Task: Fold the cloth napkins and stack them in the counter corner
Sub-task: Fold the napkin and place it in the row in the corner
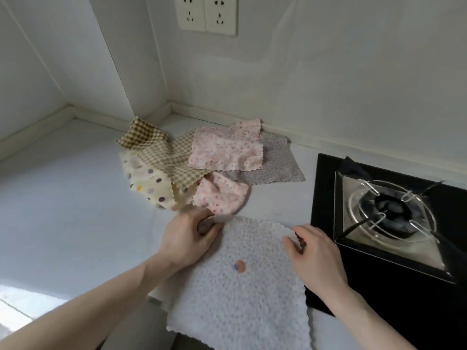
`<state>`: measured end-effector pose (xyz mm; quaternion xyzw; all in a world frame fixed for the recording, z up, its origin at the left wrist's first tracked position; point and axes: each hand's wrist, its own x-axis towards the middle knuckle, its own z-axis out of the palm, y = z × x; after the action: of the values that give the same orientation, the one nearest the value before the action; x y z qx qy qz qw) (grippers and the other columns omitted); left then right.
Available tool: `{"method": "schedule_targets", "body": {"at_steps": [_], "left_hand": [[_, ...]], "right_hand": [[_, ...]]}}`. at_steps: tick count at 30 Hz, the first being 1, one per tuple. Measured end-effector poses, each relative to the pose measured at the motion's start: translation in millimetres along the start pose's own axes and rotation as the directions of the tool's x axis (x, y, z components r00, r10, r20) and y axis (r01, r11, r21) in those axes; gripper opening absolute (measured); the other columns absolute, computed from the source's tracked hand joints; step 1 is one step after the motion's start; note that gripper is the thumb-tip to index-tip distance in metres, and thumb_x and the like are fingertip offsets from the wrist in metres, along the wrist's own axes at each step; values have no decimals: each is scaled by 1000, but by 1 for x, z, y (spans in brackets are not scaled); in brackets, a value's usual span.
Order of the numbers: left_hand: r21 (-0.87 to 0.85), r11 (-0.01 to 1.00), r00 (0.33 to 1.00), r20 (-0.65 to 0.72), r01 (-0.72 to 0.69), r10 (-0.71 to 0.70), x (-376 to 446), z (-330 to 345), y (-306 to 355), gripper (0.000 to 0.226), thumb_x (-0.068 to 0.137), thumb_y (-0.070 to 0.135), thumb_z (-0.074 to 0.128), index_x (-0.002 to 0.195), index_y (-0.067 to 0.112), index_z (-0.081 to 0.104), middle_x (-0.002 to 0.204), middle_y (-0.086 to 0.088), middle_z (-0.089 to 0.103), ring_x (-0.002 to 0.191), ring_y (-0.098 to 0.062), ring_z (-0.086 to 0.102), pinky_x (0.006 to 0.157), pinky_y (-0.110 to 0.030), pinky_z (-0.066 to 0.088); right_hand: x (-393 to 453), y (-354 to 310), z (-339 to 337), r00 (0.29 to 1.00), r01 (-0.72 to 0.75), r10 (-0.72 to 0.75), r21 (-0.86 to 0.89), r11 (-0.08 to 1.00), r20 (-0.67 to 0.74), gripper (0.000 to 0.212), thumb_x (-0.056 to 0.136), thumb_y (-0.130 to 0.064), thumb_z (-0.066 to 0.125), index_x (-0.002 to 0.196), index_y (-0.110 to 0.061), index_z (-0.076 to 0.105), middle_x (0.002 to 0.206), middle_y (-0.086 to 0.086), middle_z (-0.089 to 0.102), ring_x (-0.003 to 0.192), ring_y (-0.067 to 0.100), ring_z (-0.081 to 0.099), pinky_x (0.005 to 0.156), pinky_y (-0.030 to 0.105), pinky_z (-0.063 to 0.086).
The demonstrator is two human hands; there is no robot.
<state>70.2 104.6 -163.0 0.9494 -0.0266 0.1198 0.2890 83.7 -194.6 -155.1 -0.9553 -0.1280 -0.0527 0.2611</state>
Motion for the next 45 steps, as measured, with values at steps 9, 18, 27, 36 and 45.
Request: {"method": "schedule_targets", "body": {"at_steps": [9, 18, 27, 36, 45], "left_hand": [[-51, 994, 994, -56, -92, 90, -10, 11, -9, 42, 91, 39, 73, 68, 21, 43, 59, 7, 46, 59, -10, 46, 54, -26, 36], [-49, 990, 982, -142, -135, 127, -15, 14, -14, 30, 90, 32, 69, 73, 9, 58, 64, 0, 57, 66, -16, 52, 62, -32, 43], [-69, 995, 980, -183, 67, -78, -17, -21, 18, 7, 85, 41, 78, 86, 34, 80, 73, 20, 64, 76, -13, 64, 64, -27, 43], [-153, 988, 988, -153, -7, -17, -19, -50, 42, 10, 85, 32, 74, 91, 31, 82, 87, 16, 76, 85, -5, 68, 68, -20, 45], [-188, 971, 989, -66, -145, 135, -57, -50, 33, 11, 85, 24, 77, 93, 31, 81, 94, 20, 76, 91, 0, 70, 84, -23, 56]], "right_hand": [[-7, 5, 12, 995, 24, -17, 67, 997, -98, 9, 91, -39, 69, 91, -34, 62, 70, -11, 59, 73, 4, 58, 60, 27, 46], [-6, 11, 16, 986, 9, 30, 235, 972, -165, 8, 90, -31, 69, 86, -33, 74, 62, -21, 64, 64, -2, 60, 62, 24, 45], [-8, -5, -5, 956, -86, 178, 359, 929, -232, 6, 84, -27, 76, 81, -31, 74, 81, -12, 74, 79, 6, 71, 77, 27, 56], [-22, -33, -43, 943, -78, 176, 327, 942, -282, 12, 83, -15, 71, 81, -26, 73, 80, -9, 73, 81, 9, 69, 77, 30, 56], [-72, -19, -53, 978, -45, 86, 211, 976, -192, 12, 76, -15, 73, 76, -26, 73, 82, -13, 75, 83, 3, 70, 85, 32, 58]]}}
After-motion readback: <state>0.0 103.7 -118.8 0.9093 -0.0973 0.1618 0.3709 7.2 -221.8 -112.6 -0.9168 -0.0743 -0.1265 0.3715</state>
